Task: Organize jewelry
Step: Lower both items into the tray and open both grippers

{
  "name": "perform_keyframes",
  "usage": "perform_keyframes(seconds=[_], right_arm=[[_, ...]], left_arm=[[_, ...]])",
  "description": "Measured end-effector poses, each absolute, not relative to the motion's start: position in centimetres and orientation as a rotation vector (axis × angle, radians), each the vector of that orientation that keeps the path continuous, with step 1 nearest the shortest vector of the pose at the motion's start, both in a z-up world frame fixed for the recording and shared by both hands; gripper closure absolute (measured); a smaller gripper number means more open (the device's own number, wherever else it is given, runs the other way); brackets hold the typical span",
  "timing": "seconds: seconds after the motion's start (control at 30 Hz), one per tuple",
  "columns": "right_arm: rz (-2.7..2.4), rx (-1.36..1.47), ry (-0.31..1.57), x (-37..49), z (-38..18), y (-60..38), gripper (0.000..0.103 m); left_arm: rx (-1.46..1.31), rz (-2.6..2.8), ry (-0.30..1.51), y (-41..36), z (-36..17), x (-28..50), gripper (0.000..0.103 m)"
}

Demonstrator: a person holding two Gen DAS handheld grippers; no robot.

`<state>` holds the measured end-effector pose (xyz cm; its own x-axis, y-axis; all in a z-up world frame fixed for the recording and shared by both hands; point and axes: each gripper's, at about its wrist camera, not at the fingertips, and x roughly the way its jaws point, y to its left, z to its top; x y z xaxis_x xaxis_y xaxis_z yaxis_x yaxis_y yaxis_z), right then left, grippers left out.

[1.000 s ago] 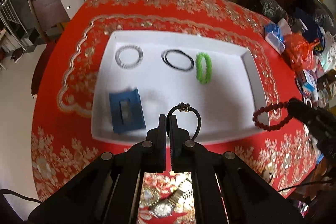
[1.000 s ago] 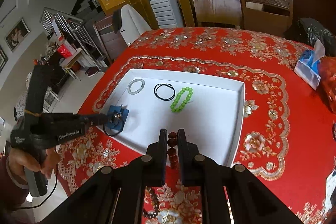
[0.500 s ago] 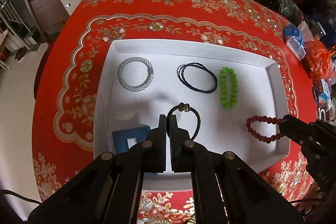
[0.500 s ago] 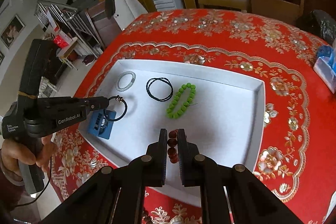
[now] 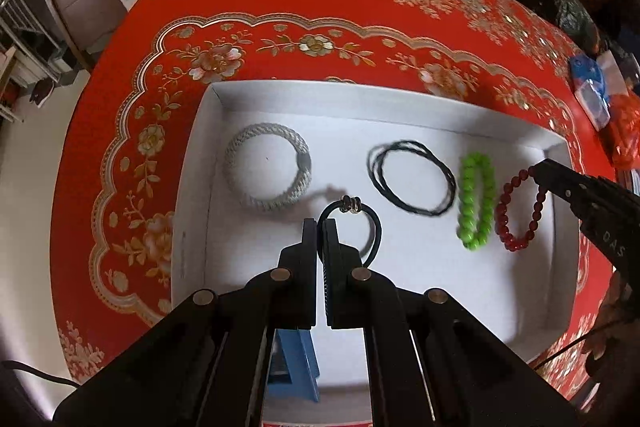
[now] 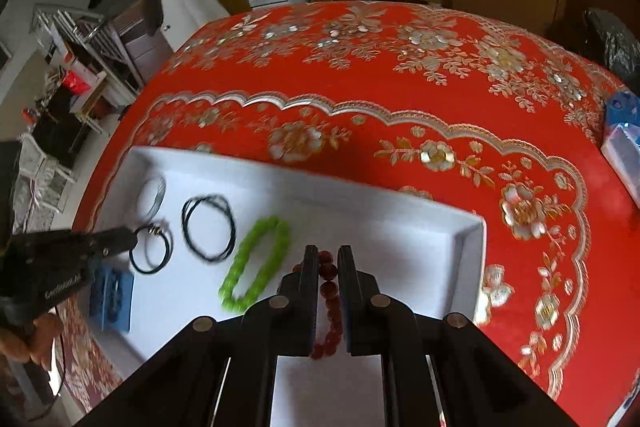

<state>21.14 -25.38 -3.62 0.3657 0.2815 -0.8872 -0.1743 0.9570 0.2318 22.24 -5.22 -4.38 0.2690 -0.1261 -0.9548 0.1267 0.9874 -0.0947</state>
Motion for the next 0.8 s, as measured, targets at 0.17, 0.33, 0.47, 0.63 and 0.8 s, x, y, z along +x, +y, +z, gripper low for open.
perform_keyframes(seconds=[0.17, 0.33, 0.47, 0.63, 0.8], right_arm=[[0.268, 0.116, 1.155, 22.6, -4.6, -25.5, 0.094], [0.243, 0.144, 1.180, 22.7, -5.2, -26.0, 0.059], [0.236, 0.180, 1.142, 21.5, -4.1, -26.6, 0.059], [0.254, 0.223, 1.140, 19.3, -2.9, -27.1, 0.059], [0.264, 0.236, 1.136, 16.4, -1.9, -26.7, 0.058]], left_arm=[[-0.009, -0.162, 1.308, -5.2, -5.1, 22.9, 0.102], [-0.042, -0.154, 1.327, -4.9, -5.6, 23.1, 0.101], [-0.104, -0.158, 1.333, -4.5, -5.4, 23.2, 0.075], [-0.126, -0.168, 1.310, -3.9, -4.2, 22.4, 0.067], [-0.056, -0.149, 1.262, -3.9, -2.7, 20.3, 0.067]])
